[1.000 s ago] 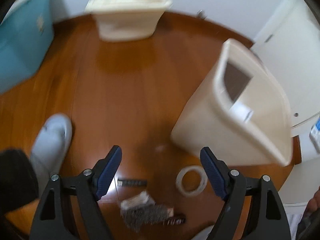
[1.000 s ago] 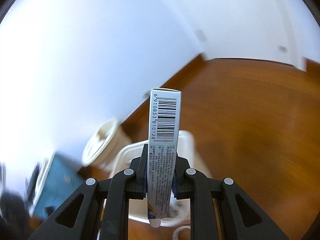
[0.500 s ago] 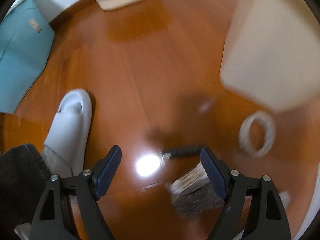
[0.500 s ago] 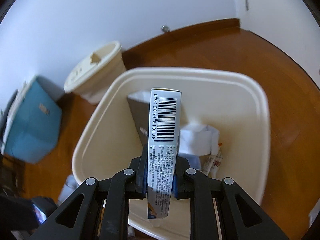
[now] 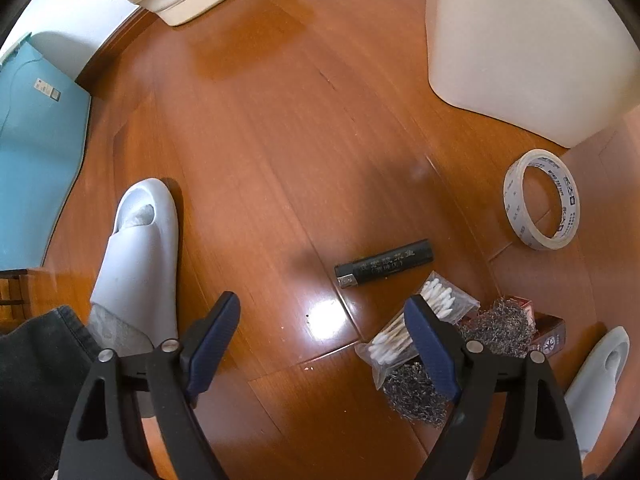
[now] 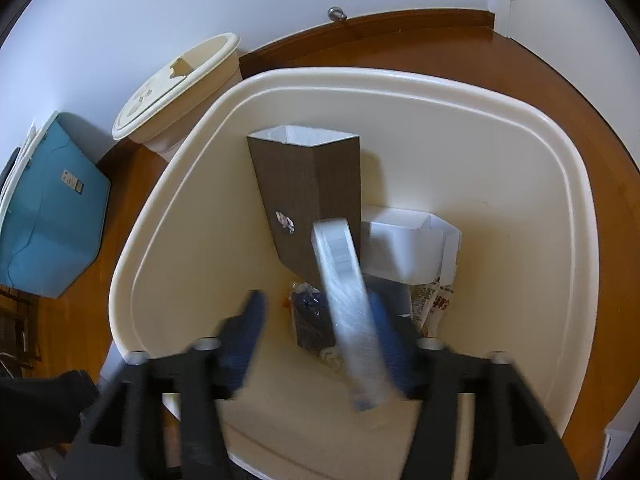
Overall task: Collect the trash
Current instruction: 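Grasp the steel wool with left tool while right tool grasps the red bottle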
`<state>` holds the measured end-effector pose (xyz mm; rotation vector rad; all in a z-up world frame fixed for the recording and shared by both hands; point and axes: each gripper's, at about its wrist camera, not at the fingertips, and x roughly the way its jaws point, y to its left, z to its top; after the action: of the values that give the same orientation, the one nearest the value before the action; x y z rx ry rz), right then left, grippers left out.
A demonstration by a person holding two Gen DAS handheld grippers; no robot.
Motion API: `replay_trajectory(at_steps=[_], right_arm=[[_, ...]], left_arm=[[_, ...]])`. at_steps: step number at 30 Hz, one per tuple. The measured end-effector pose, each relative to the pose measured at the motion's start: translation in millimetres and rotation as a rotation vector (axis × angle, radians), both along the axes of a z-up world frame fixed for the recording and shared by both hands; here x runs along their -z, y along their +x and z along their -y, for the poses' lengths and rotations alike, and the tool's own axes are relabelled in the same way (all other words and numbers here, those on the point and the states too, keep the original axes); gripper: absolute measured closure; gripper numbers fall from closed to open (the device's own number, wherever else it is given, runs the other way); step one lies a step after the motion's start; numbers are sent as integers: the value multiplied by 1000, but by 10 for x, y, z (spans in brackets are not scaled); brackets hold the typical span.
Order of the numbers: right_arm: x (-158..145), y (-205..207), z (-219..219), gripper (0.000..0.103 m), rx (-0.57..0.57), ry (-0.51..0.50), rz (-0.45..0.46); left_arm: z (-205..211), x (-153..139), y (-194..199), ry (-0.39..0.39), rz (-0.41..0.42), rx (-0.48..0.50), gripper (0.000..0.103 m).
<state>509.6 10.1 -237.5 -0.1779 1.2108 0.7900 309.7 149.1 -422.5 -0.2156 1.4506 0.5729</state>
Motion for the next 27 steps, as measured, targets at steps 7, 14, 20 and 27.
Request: replay_trajectory(at_steps=[7, 14, 20, 27], right_arm=[[-574, -341, 564, 41, 20, 245, 147], [-132, -1181, 1200, 37, -215, 116, 127], [803, -1547, 1352, 37, -275, -94, -44], [998, -1453, 1333, 37, -137, -69, -108]], left_arm=[[78, 38, -15, -15, -17, 20, 19], [157, 132, -81, -36, -18, 60, 19], [457, 236, -127, -108, 13, 196, 19], [877, 226, -172, -98, 40, 376, 19]])
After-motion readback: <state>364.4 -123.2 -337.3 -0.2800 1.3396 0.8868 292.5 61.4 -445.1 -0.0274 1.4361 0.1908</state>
